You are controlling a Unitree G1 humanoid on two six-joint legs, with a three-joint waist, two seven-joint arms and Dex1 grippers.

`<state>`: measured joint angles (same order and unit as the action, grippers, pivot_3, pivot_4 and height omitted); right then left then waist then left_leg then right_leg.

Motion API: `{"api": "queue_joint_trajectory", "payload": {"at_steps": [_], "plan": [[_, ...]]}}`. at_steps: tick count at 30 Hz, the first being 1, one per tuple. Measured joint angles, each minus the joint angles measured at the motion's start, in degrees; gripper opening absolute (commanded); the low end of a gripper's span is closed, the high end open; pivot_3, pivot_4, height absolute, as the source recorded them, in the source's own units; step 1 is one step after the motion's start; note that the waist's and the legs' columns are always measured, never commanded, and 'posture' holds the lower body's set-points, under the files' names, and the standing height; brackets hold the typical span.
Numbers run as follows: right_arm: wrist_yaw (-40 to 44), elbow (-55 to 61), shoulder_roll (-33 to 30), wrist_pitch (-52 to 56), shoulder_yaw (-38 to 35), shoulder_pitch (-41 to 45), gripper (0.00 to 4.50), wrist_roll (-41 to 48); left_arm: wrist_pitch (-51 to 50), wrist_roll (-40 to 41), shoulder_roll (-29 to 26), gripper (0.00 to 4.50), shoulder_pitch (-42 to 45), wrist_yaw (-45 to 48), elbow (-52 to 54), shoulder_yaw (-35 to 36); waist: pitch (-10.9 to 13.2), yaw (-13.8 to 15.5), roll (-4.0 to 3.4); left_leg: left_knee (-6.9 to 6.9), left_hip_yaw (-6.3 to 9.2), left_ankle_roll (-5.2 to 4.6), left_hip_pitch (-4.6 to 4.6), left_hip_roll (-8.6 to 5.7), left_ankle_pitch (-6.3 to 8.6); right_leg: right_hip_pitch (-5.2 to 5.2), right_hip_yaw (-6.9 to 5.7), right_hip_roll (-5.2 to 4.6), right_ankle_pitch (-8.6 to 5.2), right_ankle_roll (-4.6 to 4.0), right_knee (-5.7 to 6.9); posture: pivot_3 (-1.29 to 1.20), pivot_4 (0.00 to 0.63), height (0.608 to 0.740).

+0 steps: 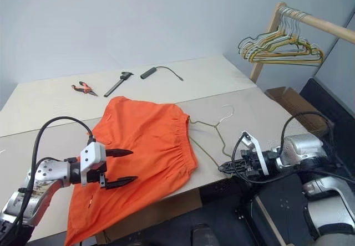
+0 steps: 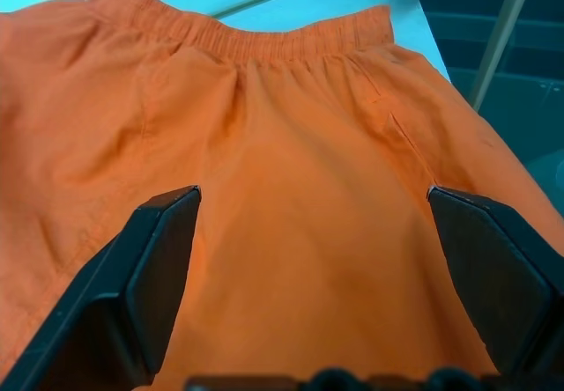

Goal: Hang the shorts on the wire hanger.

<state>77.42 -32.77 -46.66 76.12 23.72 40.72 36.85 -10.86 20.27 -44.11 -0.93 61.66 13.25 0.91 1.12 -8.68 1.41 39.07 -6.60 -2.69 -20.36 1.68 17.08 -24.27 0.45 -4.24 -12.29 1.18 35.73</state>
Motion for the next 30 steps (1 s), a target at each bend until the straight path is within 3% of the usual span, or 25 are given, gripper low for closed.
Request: {"api": "queue_joint_trajectory", "payload": {"at_steps": [8,15,22,30], "plan": [[6.5,-16.3,7.1,-8.5,4.0,8.7,0.0,-10.1,0.4,-0.1,-0.2,4.48,-2.3,-1.0,1.5,0.4,0.0,0.2,-0.03,0.09,0.0,-0.04,-0.04,-0.05,0.03,-0.01,-0.02,-0.11,0.03,0.0,0.1,-0.11,0.0,0.74],[5.9,-23.0,8.8,-12.3,-3.4,10.4,0.0,-13.2,0.6,-0.1,-0.1,4.48,-3.2,-2.6,2.0,0.4,0.0,1.1,-0.11,0.09,0.01,-0.02,-0.04,-0.05,0.03,-0.02,-0.05,-0.14,0.04,-0.02,0.14,-0.13,0.0,0.74],[-6.5,-9.9,11.1,-14.3,-12.8,4.7,0.0,-13.4,2.0,-0.6,-0.1,4.48,-0.4,-2.2,-0.6,0.4,0.0,1.4,-0.15,0.09,0.0,0.07,0.01,-0.01,-0.02,-0.03,-0.07,-0.11,0.05,-0.05,0.24,-0.15,0.0,0.74],[-15.2,16.7,9.7,-23.7,-13.9,-4.1,0.0,-16.1,7.4,-2.4,-0.6,4.48,23.0,0.2,-15.8,1.0,0.0,1.1,-0.21,0.27,0.01,-0.01,-0.19,-0.08,0.02,-0.07,-0.1,-0.12,0.08,0.04,0.2,-0.19,0.0,0.74]]}}
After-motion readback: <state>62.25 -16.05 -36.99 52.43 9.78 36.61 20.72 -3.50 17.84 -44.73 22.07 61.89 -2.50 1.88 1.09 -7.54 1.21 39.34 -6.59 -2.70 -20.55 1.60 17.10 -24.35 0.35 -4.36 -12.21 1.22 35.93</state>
